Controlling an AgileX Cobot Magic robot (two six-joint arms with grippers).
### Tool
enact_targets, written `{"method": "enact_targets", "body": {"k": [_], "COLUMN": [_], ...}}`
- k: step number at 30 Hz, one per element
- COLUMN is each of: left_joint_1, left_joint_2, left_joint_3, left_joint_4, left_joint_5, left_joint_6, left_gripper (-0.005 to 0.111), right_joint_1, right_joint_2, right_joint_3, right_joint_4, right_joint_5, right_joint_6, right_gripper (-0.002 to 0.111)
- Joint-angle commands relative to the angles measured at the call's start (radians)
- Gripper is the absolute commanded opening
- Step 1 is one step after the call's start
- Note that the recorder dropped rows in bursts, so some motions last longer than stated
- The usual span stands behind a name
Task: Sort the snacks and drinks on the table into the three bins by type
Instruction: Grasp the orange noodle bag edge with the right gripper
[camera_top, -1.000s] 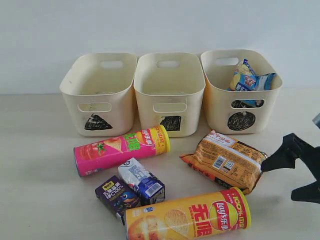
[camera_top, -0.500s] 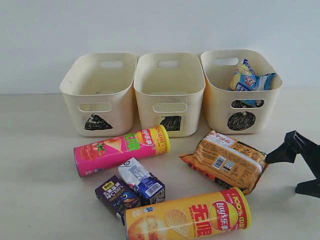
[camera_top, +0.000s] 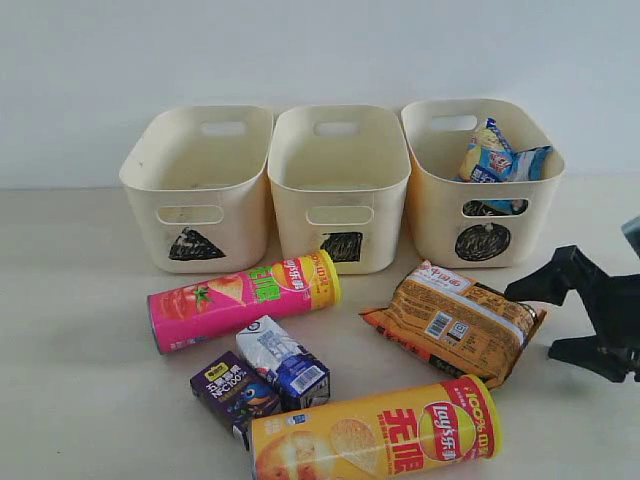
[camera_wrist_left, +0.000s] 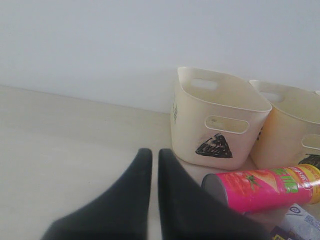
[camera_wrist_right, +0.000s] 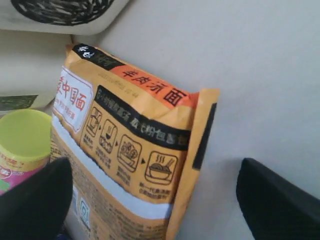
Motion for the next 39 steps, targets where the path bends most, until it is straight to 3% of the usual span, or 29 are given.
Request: {"method": "enact_targets", "body": {"k": [1,16,21,25,30,39], "left_joint_1": [-0.001,-0.001,-0.001,-0.001,-0.001,-0.001], "left_joint_2": [-0.003,-0.003,-0.003,-0.003,-0.003,-0.003], "left_joint_3": [0.003,0.003,0.003,0.003,0.003,0.003], "left_joint_4": [0.002,0.002,0.002,0.002,0.002,0.002], "left_joint_5": [-0.003,-0.003,-0.003,-0.003,-0.003,-0.003], "left_joint_6": [0.002,0.002,0.002,0.002,0.002,0.002], "left_gripper": [0.004,0.004,0.004,0.004,0.004,0.004], "right_joint_1": [0.065,0.248,0.249,0.249,0.249,0.243], "right_joint_2": [0.038,0.121,0.121,0.121,0.121,0.06], "right_joint_3": [-0.029,-0.126,-0.126,-0.126,-0.126,-0.126], "right_joint_4": [-0.079,-0.085,-0.143,-0.203,-0.252,-0.273], "right_joint_5": [-0.212,-0.324,-0.337,-0.333,-0.317,-0.274], "right_joint_6": [-0.01,0.011,0.011,0.023,0.031,0.027], "right_gripper": [0.084,0.081,0.049,0.036,0.0,0.0]}}
